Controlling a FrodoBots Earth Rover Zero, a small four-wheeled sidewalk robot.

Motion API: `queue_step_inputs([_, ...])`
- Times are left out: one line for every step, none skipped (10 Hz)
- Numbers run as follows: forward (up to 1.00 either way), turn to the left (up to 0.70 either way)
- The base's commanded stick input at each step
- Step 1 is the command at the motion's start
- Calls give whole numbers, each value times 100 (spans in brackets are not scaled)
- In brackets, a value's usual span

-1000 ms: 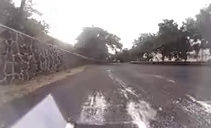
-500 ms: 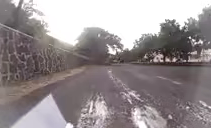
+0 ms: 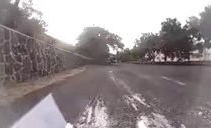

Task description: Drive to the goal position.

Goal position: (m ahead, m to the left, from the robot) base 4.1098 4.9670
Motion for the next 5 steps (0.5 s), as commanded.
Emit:
queue_step_inputs([45, 0])
queue_step_inputs([45, 0])
queue_step_inputs([45, 0])
queue_step_inputs([45, 0])
queue_step_inputs([45, 0])
